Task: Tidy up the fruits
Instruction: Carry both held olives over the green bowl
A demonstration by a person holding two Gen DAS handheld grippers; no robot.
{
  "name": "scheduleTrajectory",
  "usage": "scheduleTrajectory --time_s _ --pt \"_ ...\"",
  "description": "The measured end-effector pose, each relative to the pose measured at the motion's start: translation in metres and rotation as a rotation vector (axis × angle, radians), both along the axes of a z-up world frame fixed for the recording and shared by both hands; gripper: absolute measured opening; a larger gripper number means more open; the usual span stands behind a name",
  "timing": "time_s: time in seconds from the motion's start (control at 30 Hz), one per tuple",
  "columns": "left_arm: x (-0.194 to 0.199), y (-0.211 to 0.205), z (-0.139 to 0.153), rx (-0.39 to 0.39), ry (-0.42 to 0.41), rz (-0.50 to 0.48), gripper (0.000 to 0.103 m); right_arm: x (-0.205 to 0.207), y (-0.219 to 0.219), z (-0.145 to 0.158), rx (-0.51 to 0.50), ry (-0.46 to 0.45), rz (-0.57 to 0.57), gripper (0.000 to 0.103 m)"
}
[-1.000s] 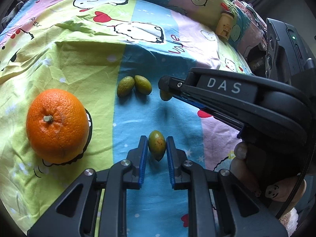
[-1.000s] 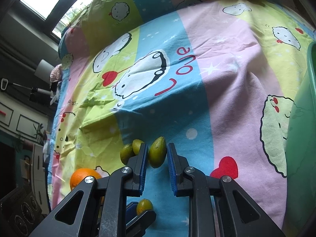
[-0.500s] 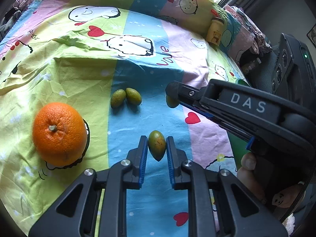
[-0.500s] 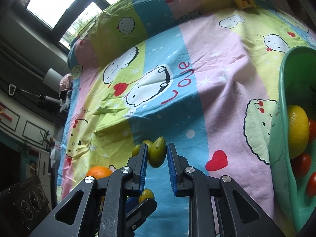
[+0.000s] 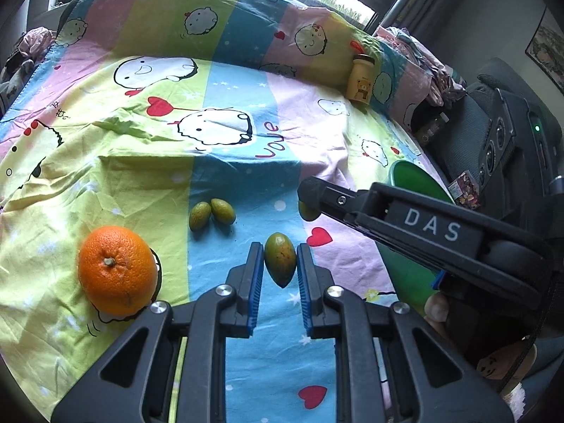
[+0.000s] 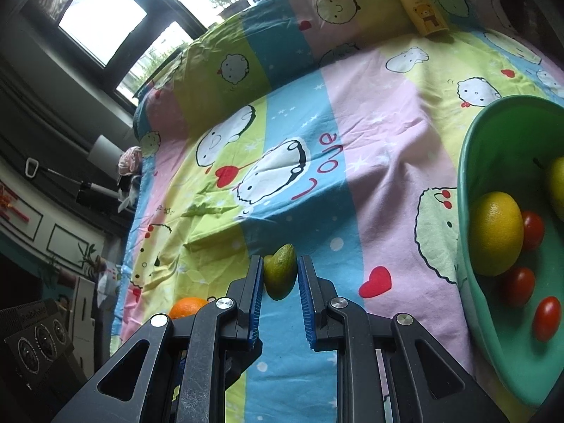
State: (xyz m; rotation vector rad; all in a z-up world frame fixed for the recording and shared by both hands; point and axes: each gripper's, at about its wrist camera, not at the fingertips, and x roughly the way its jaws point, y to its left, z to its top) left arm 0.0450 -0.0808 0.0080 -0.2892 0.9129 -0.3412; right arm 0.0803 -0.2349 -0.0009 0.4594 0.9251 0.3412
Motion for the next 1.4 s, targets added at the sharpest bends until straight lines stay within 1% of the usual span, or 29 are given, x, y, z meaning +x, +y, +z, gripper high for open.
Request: scheduleTrajectory --time_s 0.03,0.13,0.23,0.33,0.43,0.53,0.63,0.73,0.83,0.93,1.03,1.17,1.4 --pt "-0.001 0.0 0.003 -0.001 -0.012 -0.005 0.018 -0.002 -0.002 0.003 -0.001 -0.012 -0.007 0.022" --pt "-0.003 -0.009 0.014 0.031 -0.054 -0.026 0.018 -0.007 -0.009 0.011 0.008 -0.04 -0.023 0.022" --pt "-0.003 -0.017 0.027 0.031 -0.084 -0.059 0.018 -0.011 -0.018 0.018 0.025 -0.062 -0.042 0.022" --pt "0.001 -0.025 0.041 0.047 -0.118 -0.085 0.018 -0.016 -0.029 0.026 0.023 -0.095 -0.08 0.022" --pt "0.008 -0.031 0.054 0.057 -0.135 -0.091 0.018 -0.021 -0.041 0.033 0.049 -0.12 -0.106 0.022" --pt "0.014 -0.038 0.068 0.069 -0.161 -0.11 0.018 -0.027 -0.052 0.039 0.041 -0.138 -0.141 0.022" --pt "0.011 -0.04 0.079 0.046 -0.211 -0.123 0.018 -0.03 -0.062 0.042 0.051 -0.149 -0.167 0.022" --pt "0.009 -0.042 0.075 -0.009 -0.23 -0.144 0.018 -0.033 -0.069 0.043 0.044 -0.153 -0.198 0.022" --pt "0.012 -0.052 0.068 -0.003 -0.207 -0.169 0.018 -0.037 -0.074 0.044 0.03 -0.154 -0.229 0.022" --pt "0.011 -0.056 0.066 -0.046 -0.205 -0.197 0.018 -0.041 -0.08 0.044 0.036 -0.151 -0.25 0.022" --pt "0.009 -0.063 0.066 -0.089 -0.206 -0.228 0.018 -0.046 -0.087 0.044 0.02 -0.142 -0.277 0.022" --pt "0.007 -0.074 0.064 -0.114 -0.209 -0.265 0.018 -0.052 -0.098 0.048 0.018 -0.15 -0.319 0.022" --pt "0.016 -0.087 0.053 -0.158 -0.157 -0.302 0.018 -0.057 -0.113 0.049 0.012 -0.134 -0.374 0.022"
